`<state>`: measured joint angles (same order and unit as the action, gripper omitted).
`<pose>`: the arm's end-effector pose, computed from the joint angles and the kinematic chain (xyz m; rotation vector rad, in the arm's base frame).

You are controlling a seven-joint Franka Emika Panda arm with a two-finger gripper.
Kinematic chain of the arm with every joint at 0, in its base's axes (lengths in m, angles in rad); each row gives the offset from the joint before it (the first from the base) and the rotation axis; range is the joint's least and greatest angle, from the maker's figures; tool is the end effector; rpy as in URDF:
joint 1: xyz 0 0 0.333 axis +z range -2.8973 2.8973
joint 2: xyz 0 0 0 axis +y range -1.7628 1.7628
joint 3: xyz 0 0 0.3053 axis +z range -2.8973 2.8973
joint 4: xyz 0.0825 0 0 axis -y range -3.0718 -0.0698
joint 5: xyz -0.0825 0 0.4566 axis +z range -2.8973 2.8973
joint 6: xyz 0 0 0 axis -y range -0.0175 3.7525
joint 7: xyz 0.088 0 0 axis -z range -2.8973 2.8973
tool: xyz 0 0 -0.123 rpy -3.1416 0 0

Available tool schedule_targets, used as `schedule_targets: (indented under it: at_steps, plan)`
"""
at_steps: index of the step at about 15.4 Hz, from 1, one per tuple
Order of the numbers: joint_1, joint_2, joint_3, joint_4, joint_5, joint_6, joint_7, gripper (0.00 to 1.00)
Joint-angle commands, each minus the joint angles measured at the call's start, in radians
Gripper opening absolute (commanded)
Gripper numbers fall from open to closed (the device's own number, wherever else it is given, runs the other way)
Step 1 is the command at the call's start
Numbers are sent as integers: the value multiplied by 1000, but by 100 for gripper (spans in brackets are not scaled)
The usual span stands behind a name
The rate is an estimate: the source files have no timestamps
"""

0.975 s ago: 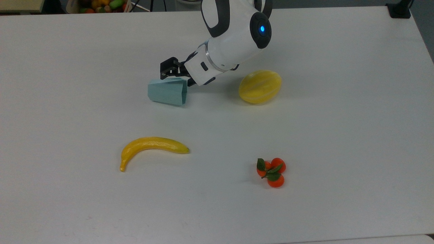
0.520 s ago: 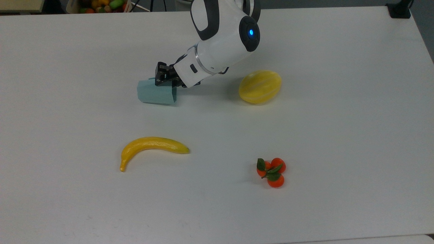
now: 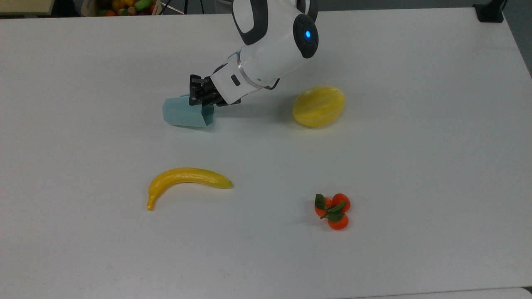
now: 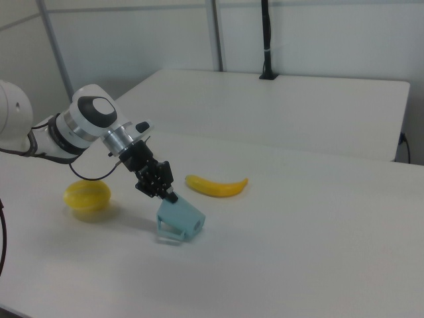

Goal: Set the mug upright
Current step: 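Rotate the held teal mug upward onto its base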

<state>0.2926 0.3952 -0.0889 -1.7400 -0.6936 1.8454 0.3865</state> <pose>0.6824 0.0824 0.2870 2.4156 0.1399 -0.0916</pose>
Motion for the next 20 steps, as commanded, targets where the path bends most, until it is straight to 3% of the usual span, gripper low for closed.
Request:
schedule_targets:
  at_steps: [1,3,7,9,12,14,20]
  plan:
    - [-4,-77,-43,-29,31,86,12,0]
    - [-27,-111,-58,-29,132,126,-24,0]
    - [-49,-163,-145,-16,544,137,-294,0]
    - [-49,-174,-193,-16,679,137,-354,0]
    - [-58,-177,-236,-16,779,146,-405,0]
    - [-59,-173,-239,-18,830,149,-439,0]
    - [-47,-113,-239,-24,841,256,-428,3]
